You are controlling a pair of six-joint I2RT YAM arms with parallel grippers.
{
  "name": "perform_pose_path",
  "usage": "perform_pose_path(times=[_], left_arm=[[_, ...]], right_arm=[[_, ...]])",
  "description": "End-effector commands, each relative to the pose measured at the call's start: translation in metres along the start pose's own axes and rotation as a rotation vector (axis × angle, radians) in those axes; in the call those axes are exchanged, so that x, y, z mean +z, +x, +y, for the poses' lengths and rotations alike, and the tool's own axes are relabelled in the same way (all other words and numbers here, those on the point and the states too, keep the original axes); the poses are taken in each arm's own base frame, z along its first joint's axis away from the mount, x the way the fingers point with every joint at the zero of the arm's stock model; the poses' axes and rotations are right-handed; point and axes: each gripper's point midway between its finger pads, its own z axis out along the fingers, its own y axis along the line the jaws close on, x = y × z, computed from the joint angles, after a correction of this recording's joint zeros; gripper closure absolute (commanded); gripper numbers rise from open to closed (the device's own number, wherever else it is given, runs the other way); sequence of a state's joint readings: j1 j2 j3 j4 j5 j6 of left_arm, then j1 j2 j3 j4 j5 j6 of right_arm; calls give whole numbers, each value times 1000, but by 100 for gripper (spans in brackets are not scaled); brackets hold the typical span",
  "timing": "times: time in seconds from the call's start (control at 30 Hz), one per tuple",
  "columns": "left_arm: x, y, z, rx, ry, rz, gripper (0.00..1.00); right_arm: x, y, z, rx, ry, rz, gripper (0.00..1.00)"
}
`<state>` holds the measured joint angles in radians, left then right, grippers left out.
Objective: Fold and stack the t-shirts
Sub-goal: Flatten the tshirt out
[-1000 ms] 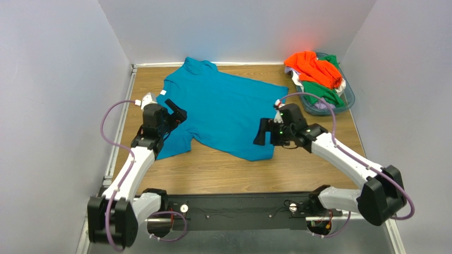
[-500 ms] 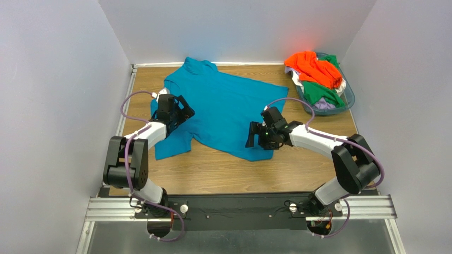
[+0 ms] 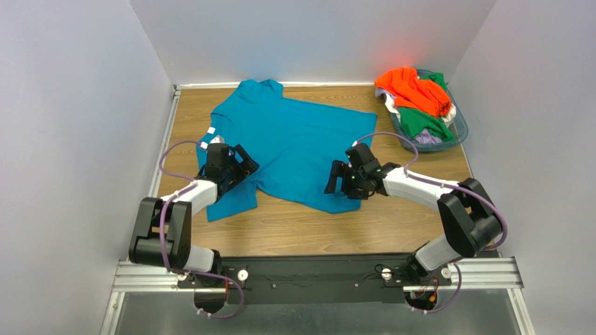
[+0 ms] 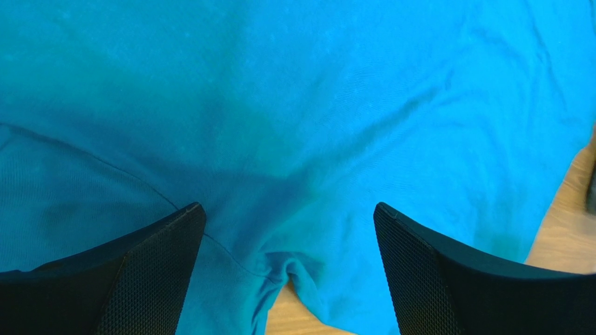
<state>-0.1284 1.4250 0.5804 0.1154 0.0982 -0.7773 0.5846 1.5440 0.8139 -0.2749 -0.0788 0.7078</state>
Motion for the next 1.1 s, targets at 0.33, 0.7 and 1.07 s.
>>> perform_pose_path(times=[0.33, 0.7, 1.07], left_arm=[[-61, 106, -1, -84, -25, 205, 2], [-114, 64, -26, -96, 26, 30, 2], [-116, -17, -86, 97, 121, -216, 2]], right_arm=[[-31, 25, -72, 25, 147, 37, 0], [-89, -3, -65, 56, 167, -121, 0], [-81, 44, -102, 255, 274, -77, 0]])
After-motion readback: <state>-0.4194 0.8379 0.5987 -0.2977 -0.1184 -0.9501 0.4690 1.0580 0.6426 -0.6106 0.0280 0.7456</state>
